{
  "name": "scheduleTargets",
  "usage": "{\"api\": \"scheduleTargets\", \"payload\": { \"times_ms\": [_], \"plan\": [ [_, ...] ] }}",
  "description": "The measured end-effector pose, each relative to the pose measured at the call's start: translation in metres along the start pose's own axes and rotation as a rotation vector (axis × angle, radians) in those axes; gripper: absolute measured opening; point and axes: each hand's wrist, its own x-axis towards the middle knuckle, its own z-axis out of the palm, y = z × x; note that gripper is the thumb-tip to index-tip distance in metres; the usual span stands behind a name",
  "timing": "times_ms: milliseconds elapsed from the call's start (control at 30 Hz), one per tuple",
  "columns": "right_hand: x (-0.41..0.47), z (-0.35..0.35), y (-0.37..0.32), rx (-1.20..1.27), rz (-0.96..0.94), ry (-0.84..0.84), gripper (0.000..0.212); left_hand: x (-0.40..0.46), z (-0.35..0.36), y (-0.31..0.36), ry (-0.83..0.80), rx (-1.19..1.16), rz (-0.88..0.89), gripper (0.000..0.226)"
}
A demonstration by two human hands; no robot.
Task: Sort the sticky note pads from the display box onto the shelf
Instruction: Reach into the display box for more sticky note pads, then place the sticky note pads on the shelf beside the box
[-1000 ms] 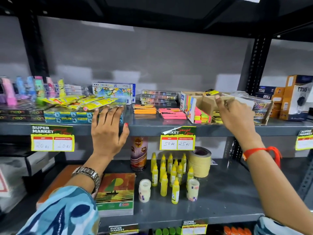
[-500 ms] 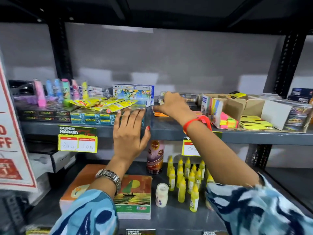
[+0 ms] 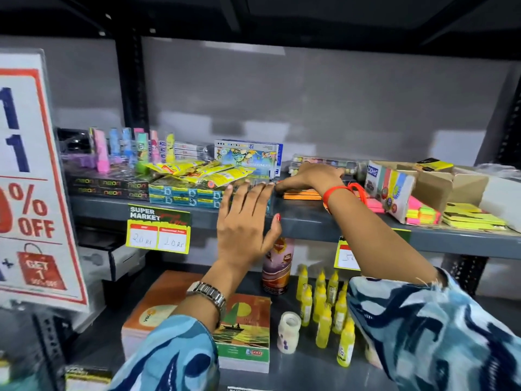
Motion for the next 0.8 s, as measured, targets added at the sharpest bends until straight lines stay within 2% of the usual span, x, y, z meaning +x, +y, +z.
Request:
{"api": "scheduleTargets", "payload": {
  "times_ms": [100, 200, 400, 567, 633, 800],
  "plan": [
    [-0.005, 0.001, -0.003, 0.016, -0.015, 0.022, 0.088, 0.0, 0.0, 0.001, 0.0, 0.0, 0.001, 0.05],
    [-0.014, 0.001, -0.003, 0.05, -0.05, 0.057, 0.094, 0.0, 0.0, 0.001, 0.0, -0.008, -0.005, 0.049],
    [-0.034, -0.013, 0.01, 0.248, -0.077, 0.313, 0.106, -0.001, 0.002, 0.002, 0.023, -0.012, -0.007, 0.049],
    [-0.057, -0.048, 0.036, 0.298, -0.082, 0.481, 0.121, -0.003, 0.005, 0.001, 0.038, 0.001, -0.007, 0.05],
    [-0.068, -0.061, 0.055, 0.298, -0.073, 0.542, 0.113, -0.004, 0.005, 0.002, 0.043, 0.001, -0.007, 0.05],
    [-0.091, -0.087, 0.11, 0.306, 0.027, 0.656, 0.074, -0.004, 0.003, 0.002, 0.025, -0.006, -0.016, 0.049]
  ]
}}
